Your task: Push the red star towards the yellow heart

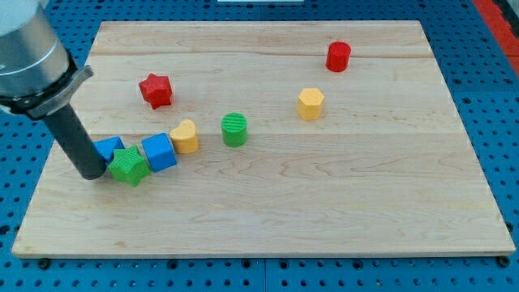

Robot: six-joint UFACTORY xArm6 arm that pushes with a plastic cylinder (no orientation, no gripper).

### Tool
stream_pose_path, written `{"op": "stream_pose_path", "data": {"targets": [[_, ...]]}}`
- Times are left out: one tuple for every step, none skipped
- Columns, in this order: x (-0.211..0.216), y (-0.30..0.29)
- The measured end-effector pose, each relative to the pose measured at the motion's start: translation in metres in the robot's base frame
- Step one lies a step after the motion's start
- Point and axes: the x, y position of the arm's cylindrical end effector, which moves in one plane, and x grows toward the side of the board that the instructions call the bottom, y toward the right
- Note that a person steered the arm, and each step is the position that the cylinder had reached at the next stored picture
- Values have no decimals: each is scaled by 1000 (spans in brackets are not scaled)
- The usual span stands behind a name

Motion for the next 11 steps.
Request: {"op": "stream_pose_path", "data": {"targets": [[0, 17], [-2, 31], [-17, 29], [-40, 11], [-83, -1], [-135, -2], [-165, 25], [-180, 65], [-171, 65], [-170, 94], [-164, 79]]}}
